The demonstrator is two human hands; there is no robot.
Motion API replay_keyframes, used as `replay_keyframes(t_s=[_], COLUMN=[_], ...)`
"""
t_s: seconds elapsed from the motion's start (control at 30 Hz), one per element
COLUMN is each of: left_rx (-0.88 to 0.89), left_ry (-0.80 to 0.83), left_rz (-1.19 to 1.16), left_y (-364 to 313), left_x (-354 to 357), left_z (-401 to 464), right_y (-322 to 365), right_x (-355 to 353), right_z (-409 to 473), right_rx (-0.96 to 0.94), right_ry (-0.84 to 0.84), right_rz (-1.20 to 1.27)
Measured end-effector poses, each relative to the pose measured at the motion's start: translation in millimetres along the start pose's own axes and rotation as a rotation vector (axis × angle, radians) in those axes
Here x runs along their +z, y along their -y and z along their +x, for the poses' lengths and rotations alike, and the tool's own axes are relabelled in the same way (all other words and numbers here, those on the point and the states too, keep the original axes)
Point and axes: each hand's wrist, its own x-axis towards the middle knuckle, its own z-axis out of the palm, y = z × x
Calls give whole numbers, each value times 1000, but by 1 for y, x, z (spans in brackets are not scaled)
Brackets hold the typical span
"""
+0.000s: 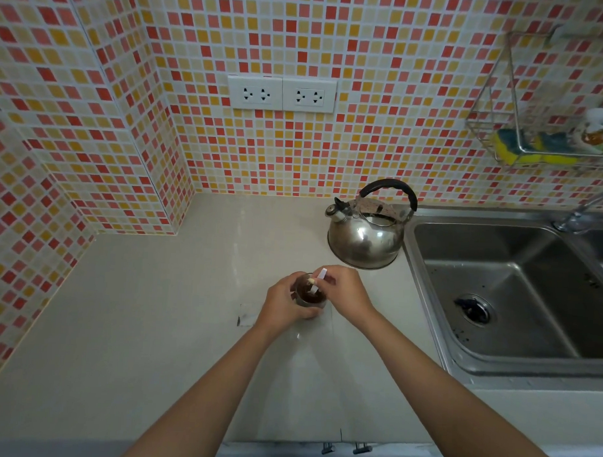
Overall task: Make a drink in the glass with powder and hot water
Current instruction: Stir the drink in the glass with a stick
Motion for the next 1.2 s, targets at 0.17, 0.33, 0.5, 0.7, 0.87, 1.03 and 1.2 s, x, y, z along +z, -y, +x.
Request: replay_keyframes(t_s=[0.17, 0.33, 0.5, 0.7, 0.87, 1.03, 1.2], left_rx=[-25, -39, -48, -17, -13, 10, 9], left_ry=[-3, -4, -14, -2, 1, 2, 2], left_rz=[6, -3, 2, 9, 15, 0, -7], left_y=[2, 4, 5, 3, 0, 1, 1], left_x=[1, 2, 2, 1, 1, 0, 1], left_z=[2, 2, 3, 1, -1, -2, 0], right_y=[-11, -15, -6, 1, 0, 3, -3], right_x=[-4, -5, -17, -10, -7, 2, -5], right_z=[0, -1, -2, -5, 0, -2, 4], right_rx=[107, 289, 193, -43, 21, 9, 85], right_ry=[-86, -187, -238, 18, -7, 21, -46], right_rz=[9, 294, 368, -8, -126, -49, -105])
